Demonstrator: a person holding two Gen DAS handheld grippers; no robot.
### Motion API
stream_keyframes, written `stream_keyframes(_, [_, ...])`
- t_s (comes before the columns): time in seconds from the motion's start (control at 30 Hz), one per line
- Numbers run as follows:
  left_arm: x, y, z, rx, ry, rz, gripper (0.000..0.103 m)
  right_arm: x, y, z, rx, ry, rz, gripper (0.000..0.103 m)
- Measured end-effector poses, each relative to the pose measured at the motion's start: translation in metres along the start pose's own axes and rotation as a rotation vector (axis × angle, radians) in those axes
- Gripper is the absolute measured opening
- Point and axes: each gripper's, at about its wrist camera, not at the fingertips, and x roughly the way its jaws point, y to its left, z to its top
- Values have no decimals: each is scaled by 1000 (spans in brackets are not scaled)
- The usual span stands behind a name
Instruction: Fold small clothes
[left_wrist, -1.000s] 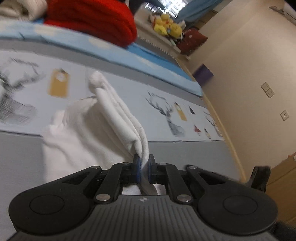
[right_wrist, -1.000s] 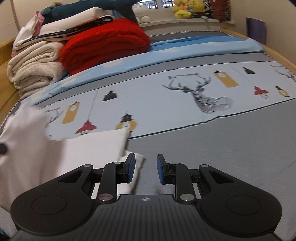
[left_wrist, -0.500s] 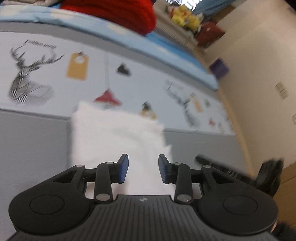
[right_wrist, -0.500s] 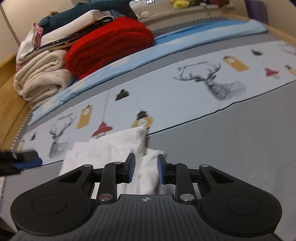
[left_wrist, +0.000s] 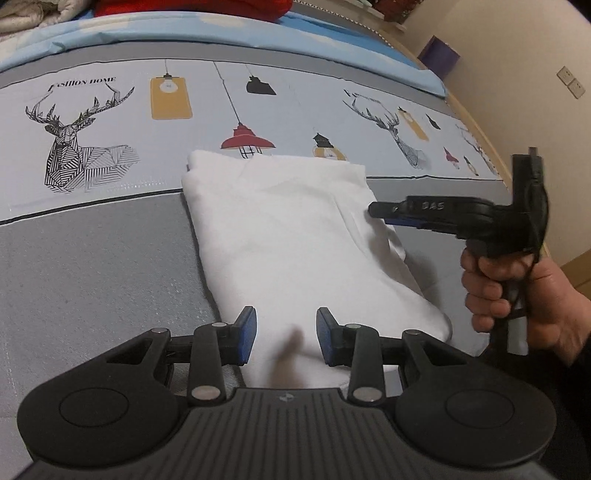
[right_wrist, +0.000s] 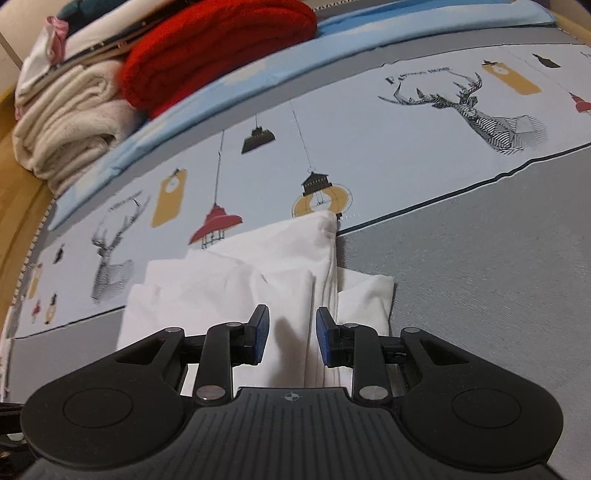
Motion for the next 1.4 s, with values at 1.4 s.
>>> stream_keyframes(1.4, [64,-38,-37,243,262,158,39,-71,-42,-65,-361,297,102,8])
